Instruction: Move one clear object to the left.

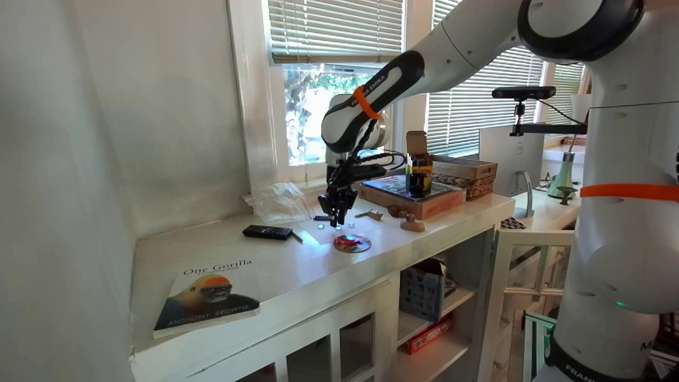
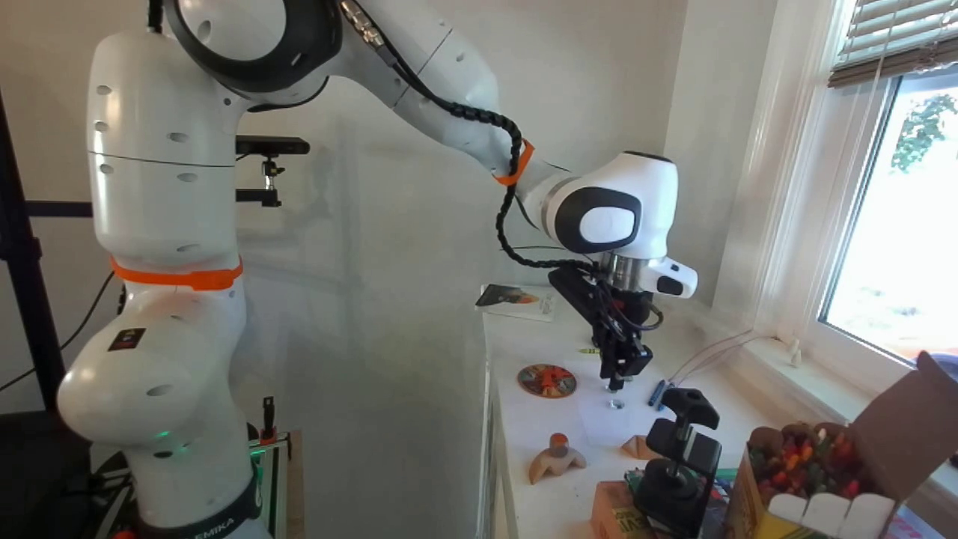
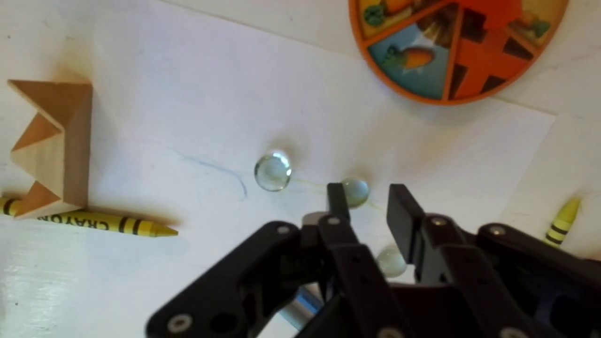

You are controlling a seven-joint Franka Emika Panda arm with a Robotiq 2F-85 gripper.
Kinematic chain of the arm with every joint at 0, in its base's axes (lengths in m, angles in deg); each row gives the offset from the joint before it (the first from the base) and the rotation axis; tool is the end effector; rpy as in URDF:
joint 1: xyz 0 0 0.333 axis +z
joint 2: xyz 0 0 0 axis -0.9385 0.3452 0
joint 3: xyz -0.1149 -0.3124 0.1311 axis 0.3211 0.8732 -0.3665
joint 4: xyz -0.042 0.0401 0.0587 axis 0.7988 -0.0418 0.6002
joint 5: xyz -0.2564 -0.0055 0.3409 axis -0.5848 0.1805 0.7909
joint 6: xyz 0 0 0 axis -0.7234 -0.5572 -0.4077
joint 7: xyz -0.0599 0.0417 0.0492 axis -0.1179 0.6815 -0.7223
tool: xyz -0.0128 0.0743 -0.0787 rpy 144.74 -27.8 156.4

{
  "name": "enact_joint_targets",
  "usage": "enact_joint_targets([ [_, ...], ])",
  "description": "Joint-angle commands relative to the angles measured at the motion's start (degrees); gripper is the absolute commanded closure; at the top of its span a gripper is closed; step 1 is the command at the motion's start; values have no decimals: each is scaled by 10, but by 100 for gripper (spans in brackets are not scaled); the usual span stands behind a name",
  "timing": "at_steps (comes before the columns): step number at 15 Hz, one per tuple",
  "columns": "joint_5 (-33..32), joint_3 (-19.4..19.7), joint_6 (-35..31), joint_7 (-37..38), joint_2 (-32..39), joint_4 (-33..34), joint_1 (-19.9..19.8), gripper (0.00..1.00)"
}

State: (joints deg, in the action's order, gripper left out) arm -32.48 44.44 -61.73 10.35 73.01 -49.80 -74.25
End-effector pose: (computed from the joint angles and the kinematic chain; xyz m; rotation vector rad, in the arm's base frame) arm 0.5872 -0.0872 0.4035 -3.0771 0.2770 -0.1098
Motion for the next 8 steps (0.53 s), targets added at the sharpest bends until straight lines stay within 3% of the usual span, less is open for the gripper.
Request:
enact_joint_targets([
  [1,-19,1,-16,6,-4,-15,1,69],
  [6,-26,0,-25,1,-2,-18,0,63],
  [8,-25,0,-31,-1,0,-18,0,70],
])
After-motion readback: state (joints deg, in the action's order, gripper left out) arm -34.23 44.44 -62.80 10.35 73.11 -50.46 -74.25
